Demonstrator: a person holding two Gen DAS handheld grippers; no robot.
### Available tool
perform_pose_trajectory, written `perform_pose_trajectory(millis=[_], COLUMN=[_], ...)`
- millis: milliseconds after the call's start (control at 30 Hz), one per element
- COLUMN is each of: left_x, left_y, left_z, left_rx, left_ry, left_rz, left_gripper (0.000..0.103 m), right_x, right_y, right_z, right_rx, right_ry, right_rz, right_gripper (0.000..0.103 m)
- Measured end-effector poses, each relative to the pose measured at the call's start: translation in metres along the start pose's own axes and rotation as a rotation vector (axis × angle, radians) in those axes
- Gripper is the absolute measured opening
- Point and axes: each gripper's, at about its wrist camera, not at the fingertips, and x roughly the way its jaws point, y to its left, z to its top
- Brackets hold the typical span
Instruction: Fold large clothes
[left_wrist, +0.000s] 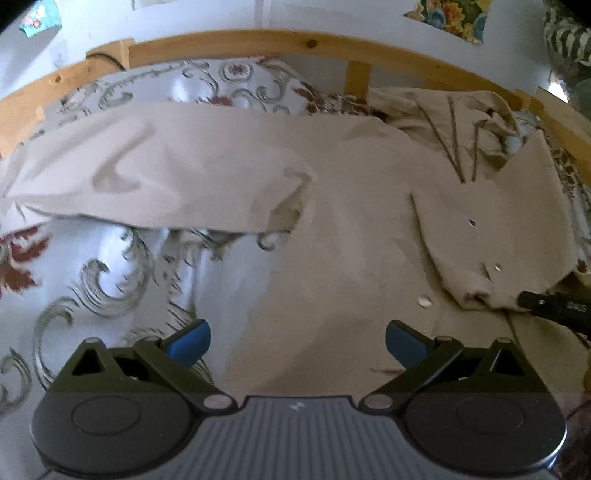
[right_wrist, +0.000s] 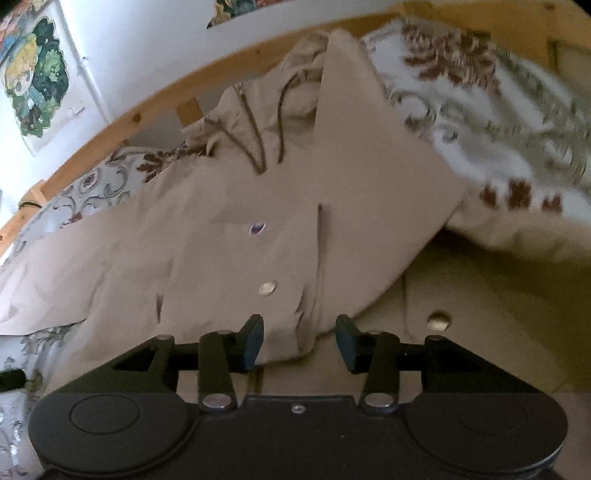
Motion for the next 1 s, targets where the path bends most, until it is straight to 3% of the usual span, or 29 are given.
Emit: perform_pose_trajectory(millis=[67,167,200,400,500,633,733,800,833,933,1000], left_x=[-0.001,-0.004,-0.007,-0.017,-0.019,-0.017,-0.015,-0.015,-0.015,-0.010,-0.007], left_y=[-0.001,-0.001,0.000,0.004,0.006,0.014,0.020,0.021,0.020,0.011,0.003], left_z=[-0.003,-0.003,-0.002,-0.002,-0.008,-0.017,-0.020,-0.022,-0.022,-0.024,-0.024], left_rx=[-0.005,-0.002,-0.005,-0.011,-0.007,-0.020,-0.037,-0.034,-0.025,-0.006,-0.004], left_ry=[0.000,-0.024,-0.041,-0.109,-0.105,-0.094,-0.073,-0.078,-0.081,-0.073,-0.057], left_rz=[-0.020,-0.034,-0.035,-0.049,-0.052,-0.046,-0.036,-0.036,-0.031,0.001,-0.020], left_gripper=[0.102,0.102,0.102,0.102,0.102,0.102,0.102,0.102,0.102,0.102,0.102], right_x=[0.001,-0.011,-0.017,-0.037,-0.035,-0.025,-0.024,-0.026,-0.025,-0.017,-0.016], right_y=[0.001,0.016,0.022,0.094,0.130,0.151,0.151,0.130,0.118,0.074,0.046], right_z=[-0.003,0.000,0.002,0.018,0.017,0.009,0.006,0.007,0.005,0.004,0.003], right_rx=[0.017,-0.054,-0.087,-0.335,-0.440,-0.482,-0.488,-0.396,-0.362,-0.259,-0.151], right_ry=[0.006,-0.062,-0.096,-0.213,-0.214,-0.165,-0.182,-0.168,-0.153,-0.081,-0.036], right_rz=[0.008,0.009,0.015,0.220,0.319,0.416,0.369,0.281,0.220,-0.037,-0.124], right_gripper=[0.024,0.018,0.000,0.000,0.000,0.000,0.002,0.031,0.035,0.037,0.038])
